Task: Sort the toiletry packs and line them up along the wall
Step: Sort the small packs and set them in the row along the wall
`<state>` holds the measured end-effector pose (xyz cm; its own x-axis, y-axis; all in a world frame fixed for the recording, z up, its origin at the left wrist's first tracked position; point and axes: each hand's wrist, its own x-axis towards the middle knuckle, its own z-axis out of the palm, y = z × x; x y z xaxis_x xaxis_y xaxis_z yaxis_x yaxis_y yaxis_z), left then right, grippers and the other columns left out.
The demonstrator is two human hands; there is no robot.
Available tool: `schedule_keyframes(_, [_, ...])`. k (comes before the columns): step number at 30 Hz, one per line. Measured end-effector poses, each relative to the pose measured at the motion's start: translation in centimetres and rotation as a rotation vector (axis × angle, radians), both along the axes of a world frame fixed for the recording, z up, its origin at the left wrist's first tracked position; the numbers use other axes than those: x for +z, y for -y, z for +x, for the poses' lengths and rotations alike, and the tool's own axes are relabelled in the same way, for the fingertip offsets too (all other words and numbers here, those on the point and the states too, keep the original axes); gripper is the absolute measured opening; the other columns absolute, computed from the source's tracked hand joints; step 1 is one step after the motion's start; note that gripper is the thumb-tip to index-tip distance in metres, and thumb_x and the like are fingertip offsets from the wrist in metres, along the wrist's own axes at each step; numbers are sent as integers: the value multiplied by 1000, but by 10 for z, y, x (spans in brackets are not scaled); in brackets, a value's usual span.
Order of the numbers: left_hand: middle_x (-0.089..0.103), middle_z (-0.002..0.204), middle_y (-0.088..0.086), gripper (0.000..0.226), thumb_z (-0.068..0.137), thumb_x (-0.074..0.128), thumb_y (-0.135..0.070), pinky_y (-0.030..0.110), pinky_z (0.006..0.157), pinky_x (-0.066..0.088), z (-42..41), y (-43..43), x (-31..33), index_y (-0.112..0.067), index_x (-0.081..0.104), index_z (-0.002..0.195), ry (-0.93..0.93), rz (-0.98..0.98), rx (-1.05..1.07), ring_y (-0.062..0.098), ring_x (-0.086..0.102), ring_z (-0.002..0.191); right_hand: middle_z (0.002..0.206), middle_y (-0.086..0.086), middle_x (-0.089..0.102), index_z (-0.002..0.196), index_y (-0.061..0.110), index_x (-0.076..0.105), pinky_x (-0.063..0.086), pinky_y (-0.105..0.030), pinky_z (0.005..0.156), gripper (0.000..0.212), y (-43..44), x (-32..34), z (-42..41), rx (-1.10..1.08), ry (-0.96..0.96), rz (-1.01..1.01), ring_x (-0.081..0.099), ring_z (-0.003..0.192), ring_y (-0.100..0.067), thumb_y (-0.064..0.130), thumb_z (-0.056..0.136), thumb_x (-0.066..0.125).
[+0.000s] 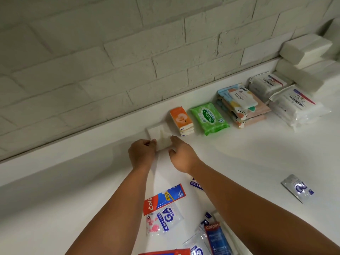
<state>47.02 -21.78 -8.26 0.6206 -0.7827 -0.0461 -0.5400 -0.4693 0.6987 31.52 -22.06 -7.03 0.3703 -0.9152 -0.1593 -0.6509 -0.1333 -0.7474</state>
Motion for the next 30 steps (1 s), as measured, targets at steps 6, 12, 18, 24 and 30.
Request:
schedule_keyframes(6, [72,94,-2,28,94,61,-40,23,76,38,-15,-27,18,-15,73,99,41,-29,-45,16,63,88,144,-2,53,141,18,49,34,-26,109,47,-11,16,-27,-29,108,61,50,132,-21,27,95,56])
schedule_keyframes(12, [71,78,-16,6,89,70,-24,22,74,49,-85,-101,37,-26,72,84,-129,-200,-163,1,66,76,126,4,67,123,23,65,46,-36,105,30,-41,30,-102,-74,201,54,64,111,-15,27,94,58])
schedule_keyframes(18, [73,82,-13,6,88,73,-22,9,65,46,-160,-166,42,-27,71,88,-179,-165,-297,-1,66,70,115,4,70,117,19,68,48,-24,97,26,-80,50,-177,-41,112,-39,65,104,-12,23,92,62])
schedule_keyframes(24, [66,97,-14,26,81,80,-32,15,79,48,-221,-212,27,-26,72,104,-10,-30,-488,2,62,82,109,4,71,110,19,69,49,-25,91,22,-146,39,-236,8,-25,-88,66,96,-13,23,89,63])
schedule_keyframes(30, [53,125,-3,64,78,77,-49,25,98,38,-267,-235,10,-23,57,133,240,171,-475,19,47,117,111,4,70,115,18,67,47,-15,89,27,-195,24,-277,50,-56,0,65,99,-9,15,95,49])
